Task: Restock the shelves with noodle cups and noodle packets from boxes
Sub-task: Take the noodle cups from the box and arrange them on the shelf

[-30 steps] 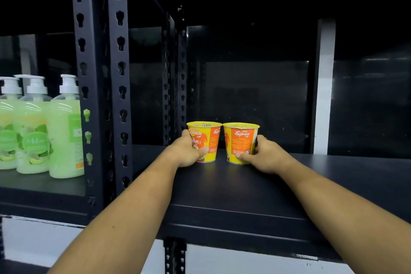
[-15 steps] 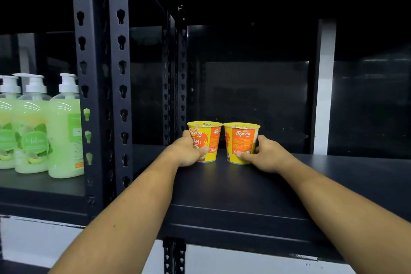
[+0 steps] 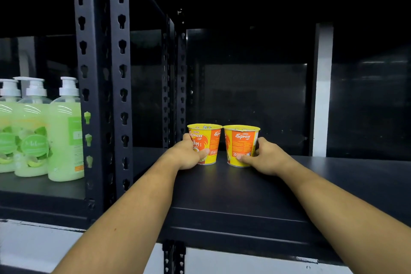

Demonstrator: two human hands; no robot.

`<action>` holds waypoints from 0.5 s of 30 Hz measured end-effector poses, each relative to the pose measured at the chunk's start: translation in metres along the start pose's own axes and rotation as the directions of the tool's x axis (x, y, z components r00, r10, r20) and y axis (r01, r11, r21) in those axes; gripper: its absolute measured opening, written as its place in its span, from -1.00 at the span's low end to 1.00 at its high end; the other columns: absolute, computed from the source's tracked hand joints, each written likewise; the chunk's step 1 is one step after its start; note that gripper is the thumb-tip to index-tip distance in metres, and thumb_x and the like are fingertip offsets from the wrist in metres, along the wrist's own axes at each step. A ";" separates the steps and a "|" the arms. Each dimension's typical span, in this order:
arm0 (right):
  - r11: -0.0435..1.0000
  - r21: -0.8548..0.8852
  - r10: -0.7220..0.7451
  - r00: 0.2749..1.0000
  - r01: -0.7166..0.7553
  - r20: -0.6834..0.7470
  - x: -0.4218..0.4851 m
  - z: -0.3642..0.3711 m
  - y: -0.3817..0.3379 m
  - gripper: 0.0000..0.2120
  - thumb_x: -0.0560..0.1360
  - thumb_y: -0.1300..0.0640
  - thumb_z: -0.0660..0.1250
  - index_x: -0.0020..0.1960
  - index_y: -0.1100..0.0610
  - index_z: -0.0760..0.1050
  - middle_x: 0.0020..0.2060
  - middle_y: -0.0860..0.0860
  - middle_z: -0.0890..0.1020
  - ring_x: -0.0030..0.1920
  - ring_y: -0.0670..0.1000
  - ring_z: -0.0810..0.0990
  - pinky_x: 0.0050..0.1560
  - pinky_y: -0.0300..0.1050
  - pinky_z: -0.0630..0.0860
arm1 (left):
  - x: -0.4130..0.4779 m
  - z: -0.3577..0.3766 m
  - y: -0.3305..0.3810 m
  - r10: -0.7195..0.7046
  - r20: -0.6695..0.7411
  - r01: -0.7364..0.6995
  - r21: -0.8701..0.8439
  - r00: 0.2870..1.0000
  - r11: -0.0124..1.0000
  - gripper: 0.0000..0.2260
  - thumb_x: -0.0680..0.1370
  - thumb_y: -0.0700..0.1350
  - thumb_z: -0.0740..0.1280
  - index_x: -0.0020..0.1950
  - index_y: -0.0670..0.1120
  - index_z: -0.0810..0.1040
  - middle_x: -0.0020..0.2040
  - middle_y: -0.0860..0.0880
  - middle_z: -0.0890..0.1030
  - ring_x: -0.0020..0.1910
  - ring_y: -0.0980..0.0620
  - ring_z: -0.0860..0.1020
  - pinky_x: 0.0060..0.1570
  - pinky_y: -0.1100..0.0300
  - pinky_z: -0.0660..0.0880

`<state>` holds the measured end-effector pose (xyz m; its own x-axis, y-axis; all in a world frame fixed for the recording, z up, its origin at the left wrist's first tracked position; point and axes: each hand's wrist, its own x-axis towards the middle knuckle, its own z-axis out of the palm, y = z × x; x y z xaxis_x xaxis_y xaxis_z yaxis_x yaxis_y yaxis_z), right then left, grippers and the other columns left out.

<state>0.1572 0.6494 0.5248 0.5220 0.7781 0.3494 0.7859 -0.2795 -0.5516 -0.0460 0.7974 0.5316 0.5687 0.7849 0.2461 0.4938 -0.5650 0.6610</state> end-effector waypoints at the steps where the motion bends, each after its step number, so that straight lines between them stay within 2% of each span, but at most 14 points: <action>1: 1.000 0.000 0.000 1.000 0.000 -0.001 0.000 0.000 0.000 -0.26 0.46 -0.22 0.50 0.48 0.09 0.32 0.35 0.04 0.55 0.33 0.08 0.52 0.33 0.08 0.50 | 0.000 0.000 0.000 0.001 0.001 -0.001 0.007 1.000 1.000 -0.33 0.61 0.16 0.39 0.59 -0.02 0.16 0.45 -0.02 0.49 0.41 -0.06 0.47 0.32 -0.01 0.41; 15: 1.000 0.011 0.012 1.000 -0.012 0.025 -0.001 -0.002 -0.002 -0.23 0.47 -0.22 0.49 0.53 0.07 0.28 0.38 0.04 0.53 0.36 0.08 0.51 0.36 0.08 0.49 | 0.000 0.000 0.001 -0.010 0.016 0.009 0.055 1.000 0.998 -0.32 0.62 0.19 0.35 0.61 -0.04 0.14 0.48 -0.04 0.46 0.43 -0.08 0.45 0.35 -0.02 0.41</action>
<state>0.1557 0.6478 0.5264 0.5226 0.7888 0.3235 0.7758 -0.2827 -0.5641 -0.0458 0.7973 0.5325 0.5741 0.7864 0.2279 0.5343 -0.5707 0.6235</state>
